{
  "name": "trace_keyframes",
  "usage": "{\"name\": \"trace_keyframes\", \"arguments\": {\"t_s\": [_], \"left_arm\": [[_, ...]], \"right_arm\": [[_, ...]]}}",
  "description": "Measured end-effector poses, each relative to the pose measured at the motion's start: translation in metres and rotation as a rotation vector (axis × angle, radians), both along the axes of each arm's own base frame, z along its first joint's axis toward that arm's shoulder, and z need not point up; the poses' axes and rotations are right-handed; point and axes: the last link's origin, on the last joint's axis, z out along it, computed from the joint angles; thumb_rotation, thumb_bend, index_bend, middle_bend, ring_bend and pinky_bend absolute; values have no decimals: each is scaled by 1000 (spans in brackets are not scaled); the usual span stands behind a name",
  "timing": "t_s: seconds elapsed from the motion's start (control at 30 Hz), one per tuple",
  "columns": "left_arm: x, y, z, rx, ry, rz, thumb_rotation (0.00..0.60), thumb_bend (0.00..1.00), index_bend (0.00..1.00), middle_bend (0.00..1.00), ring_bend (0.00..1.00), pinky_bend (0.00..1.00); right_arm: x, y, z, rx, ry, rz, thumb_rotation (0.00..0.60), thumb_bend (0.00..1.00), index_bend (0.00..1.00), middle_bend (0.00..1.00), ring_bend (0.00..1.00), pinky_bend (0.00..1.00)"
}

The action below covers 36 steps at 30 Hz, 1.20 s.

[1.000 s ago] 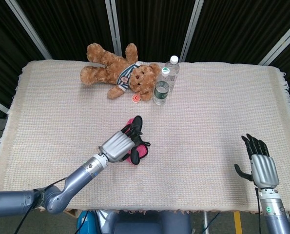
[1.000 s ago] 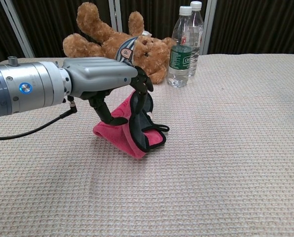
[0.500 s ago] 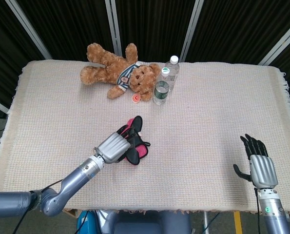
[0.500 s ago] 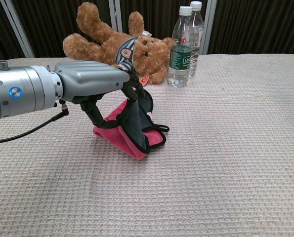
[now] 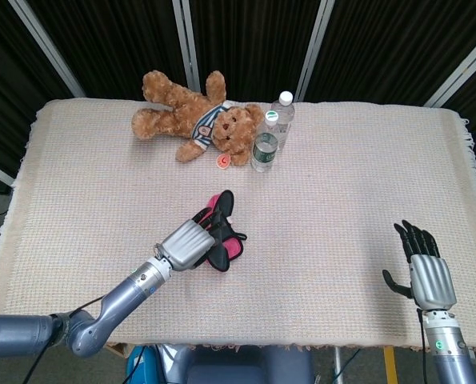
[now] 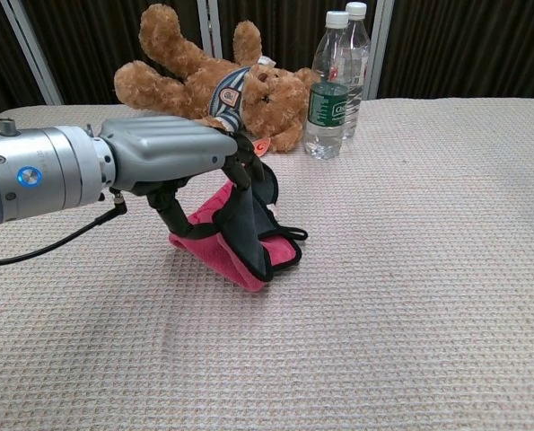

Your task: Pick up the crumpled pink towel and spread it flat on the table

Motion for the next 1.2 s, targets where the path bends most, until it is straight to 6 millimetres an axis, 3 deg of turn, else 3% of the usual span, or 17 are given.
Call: {"name": "trace_keyframes", "arguments": {"t_s": [0.2,0.47,0.7,0.83,1.2], "left_arm": [[7,0,10,23,-65,13,600,462,565,155,0,6],[10,1,44,97,-187,14,600,462,578,168,0,6],[11,8,61,152,-210,0,600,480,586,187,0,6],[28,18,67,181,-203,-46,600,480,586,188,0,6],[98,60,85,266,-186,-106,600,480,590,205,0,6]], "right_arm": [[1,0,1,1,-6,2,600,318,0,0,0,0],[2,2,0,8,-6,9,600,318,0,0,0,0],[4,4,-3,15,2,17,600,318,0,0,0,0],[4,3,-6,21,10,12,600,318,0,0,0,0],[14,-9,-12,26,-28,9,600,318,0,0,0,0]]}}
